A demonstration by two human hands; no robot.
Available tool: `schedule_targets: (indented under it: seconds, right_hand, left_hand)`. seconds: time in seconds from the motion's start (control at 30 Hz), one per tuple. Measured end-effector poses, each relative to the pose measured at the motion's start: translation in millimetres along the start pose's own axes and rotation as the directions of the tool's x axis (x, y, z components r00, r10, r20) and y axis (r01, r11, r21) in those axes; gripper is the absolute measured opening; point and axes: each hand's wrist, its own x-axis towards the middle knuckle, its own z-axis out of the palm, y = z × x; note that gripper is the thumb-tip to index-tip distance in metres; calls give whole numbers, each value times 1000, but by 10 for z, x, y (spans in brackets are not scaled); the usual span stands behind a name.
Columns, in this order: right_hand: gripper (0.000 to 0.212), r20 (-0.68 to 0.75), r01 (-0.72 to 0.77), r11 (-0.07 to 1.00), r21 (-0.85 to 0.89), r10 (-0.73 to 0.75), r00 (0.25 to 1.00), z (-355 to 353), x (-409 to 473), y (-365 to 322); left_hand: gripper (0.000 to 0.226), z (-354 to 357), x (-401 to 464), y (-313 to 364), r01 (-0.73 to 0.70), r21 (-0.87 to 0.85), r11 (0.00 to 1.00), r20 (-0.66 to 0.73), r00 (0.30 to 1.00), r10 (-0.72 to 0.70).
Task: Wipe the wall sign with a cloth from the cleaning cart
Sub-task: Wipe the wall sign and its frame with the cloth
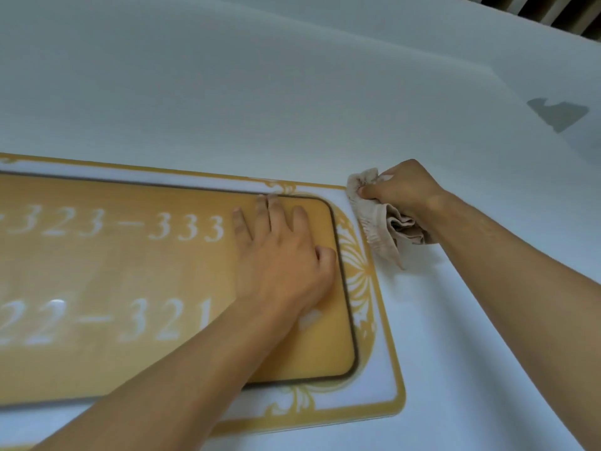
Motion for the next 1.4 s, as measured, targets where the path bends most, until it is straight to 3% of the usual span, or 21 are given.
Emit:
schedule_targets:
  seconds: [0.33, 0.8, 0.93, 1.07, 1.13, 1.23, 1.3, 1.4]
  right_hand:
    - [31, 84, 102, 990, -97, -94, 992, -42, -488, 227]
    - [26, 254, 96, 952, -289, -20, 967, -182, -1619, 692]
    - [29, 294, 71, 934, -350, 37, 955, -225, -1925, 720]
    - [29, 350, -34, 947, -318, 151, 924, -265, -2148, 798]
    - [32, 340, -68, 957, -281, 166, 926, -301, -2298, 772]
    - [27, 267, -59, 972, -229, 121, 956, -282, -2524, 625]
    - [24, 241, -13, 984, -177, 56, 969, -248, -2671, 445]
    - [16, 265, 69, 988, -140, -30, 964, -206, -2858, 195]
  left_hand:
    - [53, 14, -110, 86, 34, 41, 999, -48, 998, -32]
    - [56, -210, -716, 412, -29, 124, 992, 142, 990, 11]
    - [48, -424, -837, 394, -36, 47, 998, 200, 980, 26]
    - [39, -663, -1176, 397, 78, -125, 989, 302, 953, -37]
    - [37, -815, -1406, 420, 253, -297, 921, 445, 890, -101]
    - [55, -1046, -1569, 488, 626, -508, 591, 701, 700, -138]
    - [71, -1197, -1552, 499, 742, -529, 413, 770, 624, -135]
    - [64, -1353, -1489, 493, 824, -508, 250, 813, 555, -176]
